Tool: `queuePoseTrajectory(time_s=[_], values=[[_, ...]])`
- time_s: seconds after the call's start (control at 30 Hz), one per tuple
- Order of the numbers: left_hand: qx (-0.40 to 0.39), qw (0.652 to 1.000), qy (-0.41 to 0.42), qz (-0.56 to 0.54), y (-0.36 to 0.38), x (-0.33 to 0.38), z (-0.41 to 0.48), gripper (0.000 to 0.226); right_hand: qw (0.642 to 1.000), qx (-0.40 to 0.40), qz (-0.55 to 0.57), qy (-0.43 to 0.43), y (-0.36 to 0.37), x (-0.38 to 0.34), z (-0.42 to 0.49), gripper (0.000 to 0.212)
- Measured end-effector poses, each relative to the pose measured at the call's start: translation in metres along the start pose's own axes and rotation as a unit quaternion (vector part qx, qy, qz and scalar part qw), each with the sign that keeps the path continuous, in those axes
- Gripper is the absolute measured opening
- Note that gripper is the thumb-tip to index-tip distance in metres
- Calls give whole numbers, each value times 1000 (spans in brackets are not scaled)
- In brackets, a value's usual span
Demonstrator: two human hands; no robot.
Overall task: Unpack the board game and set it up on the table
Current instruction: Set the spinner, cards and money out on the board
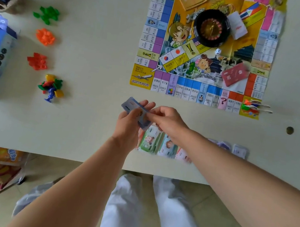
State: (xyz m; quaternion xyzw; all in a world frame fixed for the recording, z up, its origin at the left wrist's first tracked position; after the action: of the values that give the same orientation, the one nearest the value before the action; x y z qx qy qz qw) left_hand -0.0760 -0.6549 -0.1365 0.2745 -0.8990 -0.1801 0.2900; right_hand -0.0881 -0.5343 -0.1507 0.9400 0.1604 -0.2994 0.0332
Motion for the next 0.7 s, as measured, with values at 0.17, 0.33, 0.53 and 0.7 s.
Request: queuePoseTrajectory(time_s=[0.17,0.33,0.53,0.7], values=[[28,998,-20,-58,36,-27,9,28,1000,0,13,-2,-40,19,-7,23],[62,997,-21,-30,67,-51,13,16,999,28,22,-36,-72,35,-11,8],[129,991,-44,13,83,-75,38,13,993,108,-12,-53,-119,53,4,11],[184,982,-36,26,70,-87,55,19,983,119,-133,-31,-145,71,21,14]])
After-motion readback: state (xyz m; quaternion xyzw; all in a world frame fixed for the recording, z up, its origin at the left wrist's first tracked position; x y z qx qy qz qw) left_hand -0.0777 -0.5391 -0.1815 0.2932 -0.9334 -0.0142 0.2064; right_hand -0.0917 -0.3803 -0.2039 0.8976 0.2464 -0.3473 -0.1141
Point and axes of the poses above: each hand's wrist, its own z-axis towards the middle knuckle, its own y-axis out of the palm, x = y × z, the point moved 1 cm from there along z, towards the middle knuckle, and after that the axes turned 8 degrees about -x, right-handed, at the moved point
